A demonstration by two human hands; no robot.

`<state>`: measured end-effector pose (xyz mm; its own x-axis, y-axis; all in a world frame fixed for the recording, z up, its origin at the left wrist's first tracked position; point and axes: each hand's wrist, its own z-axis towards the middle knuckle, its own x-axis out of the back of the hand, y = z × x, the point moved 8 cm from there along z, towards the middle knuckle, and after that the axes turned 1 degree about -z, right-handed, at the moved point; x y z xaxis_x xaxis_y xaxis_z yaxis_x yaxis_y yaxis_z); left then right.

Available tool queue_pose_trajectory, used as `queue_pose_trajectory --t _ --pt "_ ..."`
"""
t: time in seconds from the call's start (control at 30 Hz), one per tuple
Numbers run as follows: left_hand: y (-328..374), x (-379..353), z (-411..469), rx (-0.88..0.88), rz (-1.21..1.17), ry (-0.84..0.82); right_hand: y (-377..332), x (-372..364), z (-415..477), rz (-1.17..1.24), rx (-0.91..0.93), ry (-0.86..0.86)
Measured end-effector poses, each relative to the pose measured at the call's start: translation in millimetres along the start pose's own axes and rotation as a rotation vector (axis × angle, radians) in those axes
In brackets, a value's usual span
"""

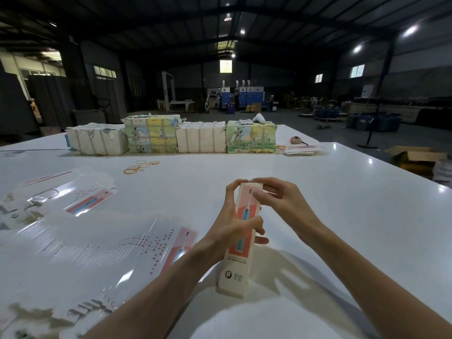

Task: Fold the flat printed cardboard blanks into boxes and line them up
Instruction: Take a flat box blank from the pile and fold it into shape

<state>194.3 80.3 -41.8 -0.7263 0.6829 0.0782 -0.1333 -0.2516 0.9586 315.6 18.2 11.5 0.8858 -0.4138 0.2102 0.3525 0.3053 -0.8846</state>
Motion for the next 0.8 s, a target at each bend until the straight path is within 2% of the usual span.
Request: queue_pose_trajectory --t 0.4,0.5,0.63,0.7,0.8 --pt "-0.9 1.3 -3.1 -0.013 -0.096 0.075 13.4 -16.2 -4.5 -0.091 0.071 0.097" --pt "0.9 4.5 -0.3 0.005 -0.227 0.133 12.0 -16.0 -5.7 -0.199 0.126 0.124" --pt "3.4 21.0 0.8 -0.008 -0.619 0.267 12.6 -29.6 -7.9 -0.506 0.109 -0.038" --pt "1.6 22.3 0.6 0.001 -0.783 0.269 16.5 -41.4 -11.0 -0.62 0.083 -0.162" --pt "1.0 16.0 -0.7 0.039 -0.708 0.228 18.3 -50.1 -16.9 -0.717 0.118 -0.241"
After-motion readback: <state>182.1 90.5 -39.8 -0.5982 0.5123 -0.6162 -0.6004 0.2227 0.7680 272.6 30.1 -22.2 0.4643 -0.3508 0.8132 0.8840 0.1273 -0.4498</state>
